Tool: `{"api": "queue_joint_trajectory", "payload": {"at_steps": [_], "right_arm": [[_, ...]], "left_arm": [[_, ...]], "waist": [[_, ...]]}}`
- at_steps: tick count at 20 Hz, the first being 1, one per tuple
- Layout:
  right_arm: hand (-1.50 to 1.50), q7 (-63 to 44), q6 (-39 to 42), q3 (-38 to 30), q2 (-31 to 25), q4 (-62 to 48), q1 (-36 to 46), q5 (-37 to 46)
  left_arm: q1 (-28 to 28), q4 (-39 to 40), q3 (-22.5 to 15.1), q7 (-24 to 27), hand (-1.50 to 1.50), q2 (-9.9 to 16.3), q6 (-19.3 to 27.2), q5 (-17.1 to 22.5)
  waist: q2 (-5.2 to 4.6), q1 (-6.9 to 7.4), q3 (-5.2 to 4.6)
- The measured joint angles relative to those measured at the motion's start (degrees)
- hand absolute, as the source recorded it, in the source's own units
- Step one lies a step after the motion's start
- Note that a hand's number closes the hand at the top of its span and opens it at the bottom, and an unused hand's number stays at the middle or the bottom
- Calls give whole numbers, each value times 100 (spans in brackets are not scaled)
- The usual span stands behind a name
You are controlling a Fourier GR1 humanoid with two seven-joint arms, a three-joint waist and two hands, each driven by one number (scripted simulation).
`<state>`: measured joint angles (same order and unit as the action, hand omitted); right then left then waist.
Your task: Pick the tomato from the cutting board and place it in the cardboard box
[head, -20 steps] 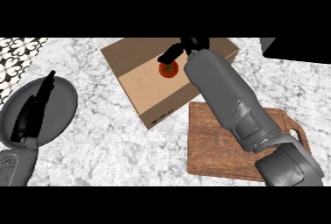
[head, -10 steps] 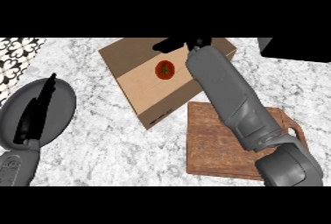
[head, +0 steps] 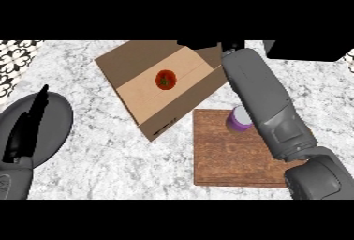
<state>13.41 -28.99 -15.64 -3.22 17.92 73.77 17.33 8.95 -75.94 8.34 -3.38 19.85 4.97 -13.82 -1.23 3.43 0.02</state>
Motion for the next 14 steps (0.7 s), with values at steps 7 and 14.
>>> {"api": "queue_joint_trajectory", "payload": {"at_steps": [7, 14], "right_arm": [[-150, 361, 673, -265, -777, 64, -521, -280], [-150, 513, 1658, -208, -1580, 392, -1219, -363]], "left_arm": [[-80, 65, 109, 56, 0, 25, 49, -33], [-269, -132, 196, -46, 0, 33, 16, -16]], "waist": [[70, -197, 0], [117, -305, 0]]}}
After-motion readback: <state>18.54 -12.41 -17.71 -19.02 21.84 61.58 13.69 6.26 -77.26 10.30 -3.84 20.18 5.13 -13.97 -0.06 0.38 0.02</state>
